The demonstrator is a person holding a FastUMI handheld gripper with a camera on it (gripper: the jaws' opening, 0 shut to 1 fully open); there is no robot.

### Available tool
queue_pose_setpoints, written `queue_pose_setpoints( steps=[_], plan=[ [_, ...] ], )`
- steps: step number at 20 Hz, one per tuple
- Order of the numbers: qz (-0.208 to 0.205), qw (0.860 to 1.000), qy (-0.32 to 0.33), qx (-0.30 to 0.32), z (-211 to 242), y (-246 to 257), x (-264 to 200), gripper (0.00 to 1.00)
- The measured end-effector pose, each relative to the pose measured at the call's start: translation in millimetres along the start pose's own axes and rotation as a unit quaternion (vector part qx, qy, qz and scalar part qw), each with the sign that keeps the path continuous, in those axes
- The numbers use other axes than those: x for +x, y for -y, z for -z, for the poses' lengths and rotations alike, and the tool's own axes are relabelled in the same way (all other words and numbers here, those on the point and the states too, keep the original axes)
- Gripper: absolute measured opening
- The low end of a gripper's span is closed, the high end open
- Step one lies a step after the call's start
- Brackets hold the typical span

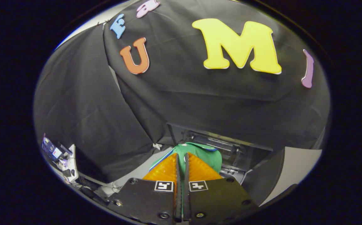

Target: Put the clothes into the washing machine and then close the washing machine lid.

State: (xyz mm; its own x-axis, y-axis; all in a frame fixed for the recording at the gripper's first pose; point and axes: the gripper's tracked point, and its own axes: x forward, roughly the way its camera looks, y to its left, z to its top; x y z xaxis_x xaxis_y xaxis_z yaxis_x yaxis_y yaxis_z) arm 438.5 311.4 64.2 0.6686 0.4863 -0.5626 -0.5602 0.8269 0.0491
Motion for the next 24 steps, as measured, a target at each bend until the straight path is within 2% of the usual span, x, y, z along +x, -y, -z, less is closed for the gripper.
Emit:
queue_pose_setpoints(
  steps=[5, 10, 17, 21, 24],
  plan=[
    [0.018, 0.998, -0.037, 0.041, 42, 13, 35, 0.05],
    [0.046, 0.989, -0.09, 0.109, 87, 38, 77, 0.05],
    [0.097, 0.967, -0.145, 0.187, 148, 64, 124, 0.06],
    [0.105, 0.944, -0.168, 0.263, 173, 65, 146, 0.05],
    [0.122, 0.93, -0.189, 0.291, 189, 68, 160, 0.05]
  ],
)
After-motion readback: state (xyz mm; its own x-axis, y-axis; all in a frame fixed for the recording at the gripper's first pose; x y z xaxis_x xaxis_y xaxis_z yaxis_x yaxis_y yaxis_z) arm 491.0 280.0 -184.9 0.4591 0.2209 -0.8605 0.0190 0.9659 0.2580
